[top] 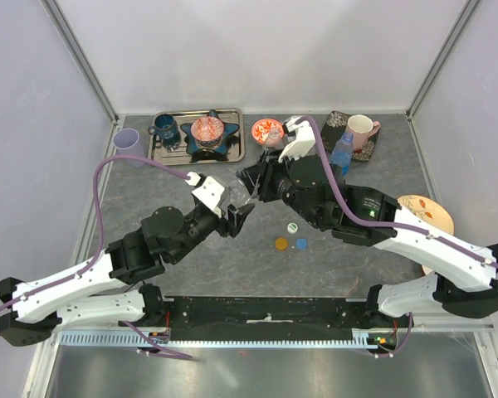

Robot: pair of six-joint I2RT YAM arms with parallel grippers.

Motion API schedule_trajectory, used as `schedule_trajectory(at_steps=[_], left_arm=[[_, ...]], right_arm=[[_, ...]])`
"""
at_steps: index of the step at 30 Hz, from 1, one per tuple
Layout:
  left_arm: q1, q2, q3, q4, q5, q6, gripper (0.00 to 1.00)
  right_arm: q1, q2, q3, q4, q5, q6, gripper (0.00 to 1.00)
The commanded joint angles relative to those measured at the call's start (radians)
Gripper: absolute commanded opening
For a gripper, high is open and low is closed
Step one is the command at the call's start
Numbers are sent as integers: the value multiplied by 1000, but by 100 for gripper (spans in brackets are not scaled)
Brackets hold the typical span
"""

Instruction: Unscrew the bottle caps

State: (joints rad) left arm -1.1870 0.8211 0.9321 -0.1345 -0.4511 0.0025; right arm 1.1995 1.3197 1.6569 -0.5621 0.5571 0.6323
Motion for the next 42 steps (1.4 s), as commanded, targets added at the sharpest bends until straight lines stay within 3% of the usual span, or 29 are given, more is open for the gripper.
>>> schedule_trajectory(at_steps=[1, 5, 12, 20, 23, 27, 34, 39, 42], left_arm=[[-6, -45, 8, 88, 27, 44, 44], [-5, -72, 20, 93, 132, 36, 45], [21, -85, 119, 10, 643, -47, 43], [121, -33, 201, -34, 1052, -162, 42], [177, 4, 195, 13, 1205, -235, 41], [253, 52, 165, 192, 1444, -364, 41], [280, 112, 73, 468, 1560, -524, 44], [282, 168, 51, 547, 1612, -595, 44], [282, 188, 51, 555, 1631, -605, 43]], right_arm=[[-2, -46, -58, 31, -124, -54, 0], [-9, -91, -112, 73, -256, -121, 0], [-26, -166, -126, 85, -554, -269, 0], [-28, -243, -158, 64, -804, -397, 0], [-28, -261, -170, 56, -911, -465, 0], [-28, -293, -184, 54, -1011, -546, 0], [-28, -324, -213, 30, -1111, -660, 0], [-28, -312, -267, -50, -1030, -747, 0], [-28, -307, -293, -33, -1078, -735, 0]])
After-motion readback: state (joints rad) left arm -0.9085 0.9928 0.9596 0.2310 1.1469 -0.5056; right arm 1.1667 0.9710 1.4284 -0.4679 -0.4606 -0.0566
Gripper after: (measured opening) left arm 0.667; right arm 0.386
